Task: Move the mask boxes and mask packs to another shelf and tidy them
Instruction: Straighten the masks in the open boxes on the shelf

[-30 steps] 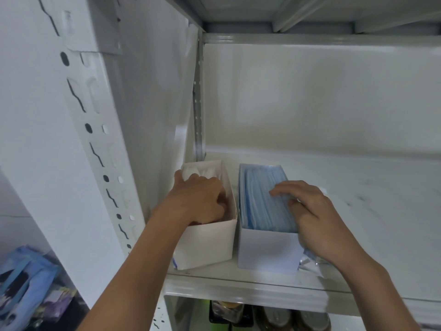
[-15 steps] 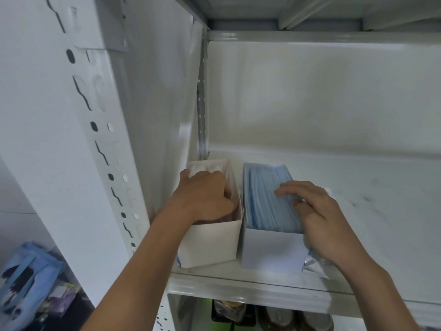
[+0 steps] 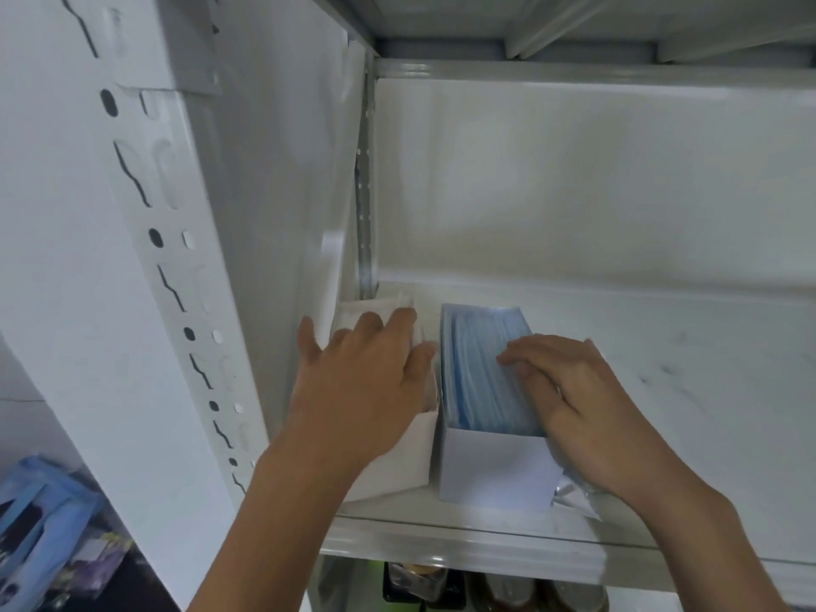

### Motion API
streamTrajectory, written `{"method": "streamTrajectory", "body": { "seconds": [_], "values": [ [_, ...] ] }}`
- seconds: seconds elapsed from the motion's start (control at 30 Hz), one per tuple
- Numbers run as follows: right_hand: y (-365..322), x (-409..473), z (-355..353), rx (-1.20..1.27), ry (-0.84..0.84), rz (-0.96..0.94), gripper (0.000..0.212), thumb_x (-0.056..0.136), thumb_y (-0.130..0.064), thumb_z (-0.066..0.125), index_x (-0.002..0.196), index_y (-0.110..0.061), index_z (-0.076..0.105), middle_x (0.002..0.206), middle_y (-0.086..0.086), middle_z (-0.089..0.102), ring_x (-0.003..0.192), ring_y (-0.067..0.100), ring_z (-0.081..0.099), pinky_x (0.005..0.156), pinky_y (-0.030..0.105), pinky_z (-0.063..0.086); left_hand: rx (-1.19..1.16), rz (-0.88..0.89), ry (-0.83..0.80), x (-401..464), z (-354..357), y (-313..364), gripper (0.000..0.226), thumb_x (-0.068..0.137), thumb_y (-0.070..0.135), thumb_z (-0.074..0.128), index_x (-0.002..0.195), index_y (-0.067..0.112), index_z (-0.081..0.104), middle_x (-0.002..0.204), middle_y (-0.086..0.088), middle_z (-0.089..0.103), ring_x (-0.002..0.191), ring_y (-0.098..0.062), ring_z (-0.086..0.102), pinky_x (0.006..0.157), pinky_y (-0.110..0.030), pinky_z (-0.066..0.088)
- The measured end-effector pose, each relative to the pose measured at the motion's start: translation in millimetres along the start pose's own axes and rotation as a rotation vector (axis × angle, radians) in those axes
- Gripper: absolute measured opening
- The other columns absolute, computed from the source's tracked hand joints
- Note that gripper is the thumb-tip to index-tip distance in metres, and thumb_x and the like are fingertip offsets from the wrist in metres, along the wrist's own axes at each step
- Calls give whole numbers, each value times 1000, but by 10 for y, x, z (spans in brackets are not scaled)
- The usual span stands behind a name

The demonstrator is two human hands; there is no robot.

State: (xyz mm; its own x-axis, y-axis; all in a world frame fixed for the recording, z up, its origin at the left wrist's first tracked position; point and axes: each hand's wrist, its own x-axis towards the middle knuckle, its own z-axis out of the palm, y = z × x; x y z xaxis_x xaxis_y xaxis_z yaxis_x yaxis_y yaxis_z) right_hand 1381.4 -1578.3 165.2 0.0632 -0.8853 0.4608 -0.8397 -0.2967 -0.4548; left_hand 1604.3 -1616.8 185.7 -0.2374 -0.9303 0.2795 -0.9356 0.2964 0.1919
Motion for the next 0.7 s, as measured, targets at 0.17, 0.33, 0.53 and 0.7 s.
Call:
{"method": "streamTrajectory", "body": {
  "seconds": [0.17, 0.33, 0.53, 0.7],
  "values": [
    [-155, -24, -46, -52, -203, -59, 56, 99, -63, 24, 122, -27, 60, 135, -14, 55, 129, 4, 41, 109, 1, -2, -62, -73, 174, -373, 71, -29, 51, 100, 57, 19, 137, 36, 47, 145, 1, 46, 130, -28, 49, 106, -50, 43],
    [-190, -54, 93, -291, -380, -19, 79, 74, -95, 1, 146, -62, -7, 159, -33, -7, 149, 0, -18, 121, 32, -12, -114, -36, 150, -386, 252, -36, 57, 93, 44, 22, 139, 31, 54, 151, 1, 45, 144, -23, 37, 90, -46, 55],
    [-218, -59, 61, -290, -372, -18, 83, 72, -95, -1, 148, -61, -7, 161, -31, -12, 147, -2, -24, 121, 35, -16, -222, 136, 203, -343, 239, -168, 57, 92, 37, 26, 135, 25, 60, 146, -1, 54, 138, -18, 44, 100, -37, 48],
    [-192, -104, -73, -117, -103, -37, 73, 89, -81, 15, 147, -45, 40, 148, -34, 28, 137, -24, 5, 116, 13, -13, -237, 248, 372, -384, 162, -116, 39, 102, 38, 38, 123, 24, 68, 138, 3, 59, 132, -18, 52, 113, -51, 38]
  ]
}}
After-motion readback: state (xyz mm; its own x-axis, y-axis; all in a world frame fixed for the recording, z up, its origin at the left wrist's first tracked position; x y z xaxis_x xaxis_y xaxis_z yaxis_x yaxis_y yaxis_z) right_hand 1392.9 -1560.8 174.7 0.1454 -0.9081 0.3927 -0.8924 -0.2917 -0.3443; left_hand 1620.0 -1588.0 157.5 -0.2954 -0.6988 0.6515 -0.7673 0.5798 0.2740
